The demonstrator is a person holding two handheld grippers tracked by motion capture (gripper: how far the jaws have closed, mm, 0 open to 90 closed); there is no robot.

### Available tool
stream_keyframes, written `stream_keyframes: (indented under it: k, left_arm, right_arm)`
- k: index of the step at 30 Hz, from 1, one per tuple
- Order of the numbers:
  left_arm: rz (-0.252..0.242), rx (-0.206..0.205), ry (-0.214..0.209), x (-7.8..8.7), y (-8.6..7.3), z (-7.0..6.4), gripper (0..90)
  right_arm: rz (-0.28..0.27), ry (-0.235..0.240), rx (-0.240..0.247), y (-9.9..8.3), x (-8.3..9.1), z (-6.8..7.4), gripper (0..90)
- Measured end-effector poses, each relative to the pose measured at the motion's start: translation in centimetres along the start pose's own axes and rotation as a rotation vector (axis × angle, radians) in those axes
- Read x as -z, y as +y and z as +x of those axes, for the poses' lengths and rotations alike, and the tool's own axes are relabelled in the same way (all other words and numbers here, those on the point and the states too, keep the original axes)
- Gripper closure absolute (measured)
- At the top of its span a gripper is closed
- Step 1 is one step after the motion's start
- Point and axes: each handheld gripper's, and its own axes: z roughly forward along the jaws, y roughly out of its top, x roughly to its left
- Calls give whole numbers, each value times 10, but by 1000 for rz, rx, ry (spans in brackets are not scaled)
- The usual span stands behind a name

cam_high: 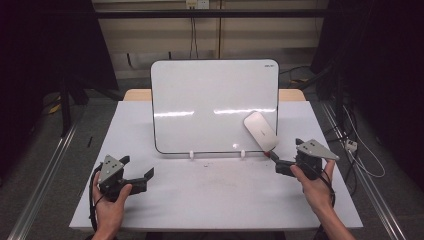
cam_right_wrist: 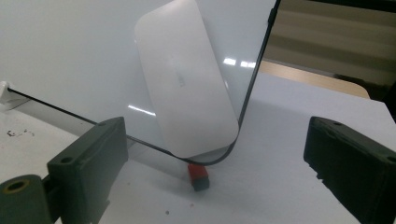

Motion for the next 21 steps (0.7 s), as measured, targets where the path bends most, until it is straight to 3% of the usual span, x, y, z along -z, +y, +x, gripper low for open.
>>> stream_keyframes:
  k: [10,21]
  left_arm:
    - [-2,1,1,1,0,-1,52]
    - [6,-7,12,2,-1,-3,52]
  right_arm:
    - [12,7,-15,-15,11,0,62]
    - [39,3,-45,-40,22,-10,59]
